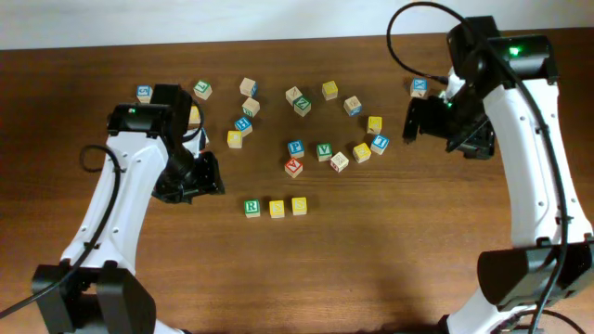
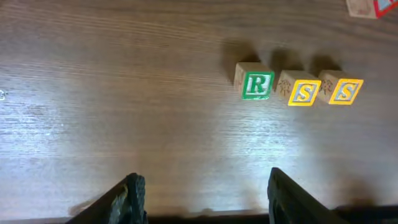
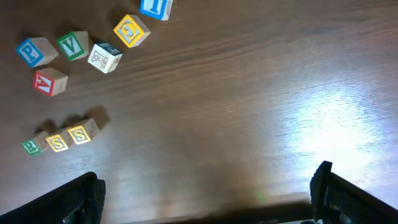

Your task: Spell out RSS

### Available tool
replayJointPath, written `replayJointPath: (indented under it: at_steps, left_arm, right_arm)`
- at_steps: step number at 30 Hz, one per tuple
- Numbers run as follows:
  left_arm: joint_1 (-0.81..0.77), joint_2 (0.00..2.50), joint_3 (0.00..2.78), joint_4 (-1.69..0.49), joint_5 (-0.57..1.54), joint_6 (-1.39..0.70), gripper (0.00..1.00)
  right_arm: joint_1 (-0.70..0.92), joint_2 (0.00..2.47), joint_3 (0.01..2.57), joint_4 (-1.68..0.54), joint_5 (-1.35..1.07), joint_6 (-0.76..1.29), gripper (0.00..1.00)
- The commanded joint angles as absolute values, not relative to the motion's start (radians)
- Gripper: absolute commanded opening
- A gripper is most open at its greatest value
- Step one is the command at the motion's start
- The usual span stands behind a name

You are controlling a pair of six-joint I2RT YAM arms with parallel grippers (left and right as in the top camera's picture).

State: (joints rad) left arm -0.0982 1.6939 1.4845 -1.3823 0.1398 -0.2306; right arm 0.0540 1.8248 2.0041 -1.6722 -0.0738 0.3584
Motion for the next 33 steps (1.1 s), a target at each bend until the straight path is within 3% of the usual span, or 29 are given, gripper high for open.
replayJointPath:
  at_steps: [1,8,12,14,15,17,18,19,22,24,27,33]
  left_arm:
    - [-0.097,1.690,1.481,-1.392,0.142,-0.230,0.50]
    - [-0.097,1.472,1.481,-1.407,0.141,-0.229,0.47]
    - [-0.097,1.284,1.436,-1.449,0.133,-0.230,0.60]
    - [-0.097,1.282,1.389,-1.428,0.133,-0.230,0.59]
    - [-0.098,1.288,1.343,-1.394,0.133,-0.235,0.53]
    - [-0.097,1.303,1.262,-1.333,0.133,-0.271,0.41]
    - [-0.097,1.323,1.206,-1.277,0.133,-0.276,0.32]
    - [-0.098,1.342,1.166,-1.230,0.133,-0.283,0.26]
    - [-0.098,1.447,1.076,-1.063,0.134,-0.334,0.15]
    - [-0.099,1.581,1.072,-0.961,0.154,-0.355,0.00]
    - [-0.099,1.710,1.072,-0.885,0.203,-0.355,0.00]
    - [-0.160,1.847,1.072,-0.765,0.255,-0.355,0.00]
  right_arm:
    - [0.059,1.805,2.003,-1.684,-0.087,0.347,0.98]
    - [0.059,1.522,1.995,-1.699,-0.086,0.293,0.98]
    - [0.059,1.416,1.874,-1.687,-0.088,0.292,0.98]
    - [0.059,1.415,1.765,-1.629,-0.139,0.292,0.99]
    - [0.059,1.415,1.691,-1.575,-0.180,0.292,0.98]
    - [0.061,1.416,1.556,-1.471,-0.227,0.292,0.73]
    - [0.072,1.417,1.443,-1.372,-0.260,0.292,0.48]
    - [0.090,1.419,1.363,-1.288,-0.292,0.292,0.38]
    - [0.182,1.466,1.198,-1.047,-0.348,0.328,0.26]
    - [0.272,1.554,1.174,-0.936,-0.348,0.397,0.16]
    - [0.352,1.662,1.174,-0.838,-0.348,0.471,0.04]
    - [0.471,1.852,1.174,-0.679,-0.359,0.516,0.04]
